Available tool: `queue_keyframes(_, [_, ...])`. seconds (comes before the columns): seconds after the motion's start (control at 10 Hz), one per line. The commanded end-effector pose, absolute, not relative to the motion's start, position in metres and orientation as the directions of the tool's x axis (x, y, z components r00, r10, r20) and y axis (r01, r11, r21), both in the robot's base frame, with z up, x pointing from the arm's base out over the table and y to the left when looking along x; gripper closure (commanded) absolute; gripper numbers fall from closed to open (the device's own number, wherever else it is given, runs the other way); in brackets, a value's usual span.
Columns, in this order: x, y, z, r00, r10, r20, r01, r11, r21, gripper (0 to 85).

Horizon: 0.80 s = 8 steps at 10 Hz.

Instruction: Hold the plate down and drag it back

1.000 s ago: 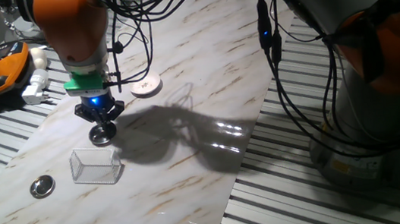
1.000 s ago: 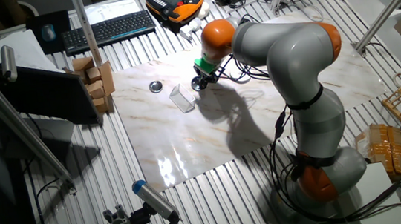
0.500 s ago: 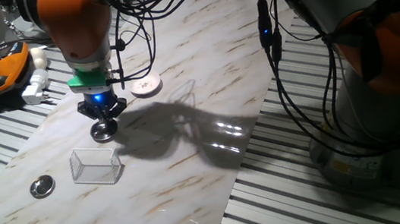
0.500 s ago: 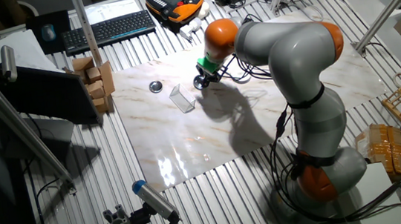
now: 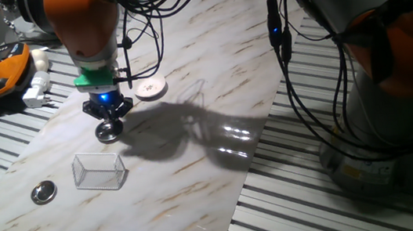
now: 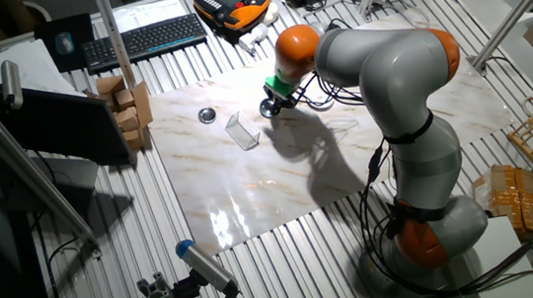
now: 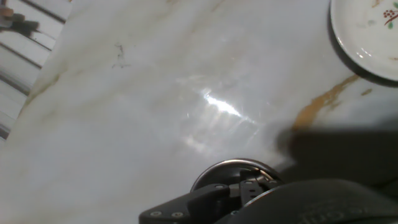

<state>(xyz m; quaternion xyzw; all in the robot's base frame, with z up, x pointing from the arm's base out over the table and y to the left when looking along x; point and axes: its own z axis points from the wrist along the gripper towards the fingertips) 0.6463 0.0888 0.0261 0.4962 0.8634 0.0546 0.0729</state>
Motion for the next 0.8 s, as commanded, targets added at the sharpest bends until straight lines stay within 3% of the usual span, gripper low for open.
queue_keyframes(0.0, [0.646,0.087,0.026,-0.497,0.865,-0.073,0.848,0.502,0.168,85.0])
queue_keyframes(0.7, [0.648,0.076,0.025,-0.502,0.862,-0.072,0.846,0.507,0.167,85.0])
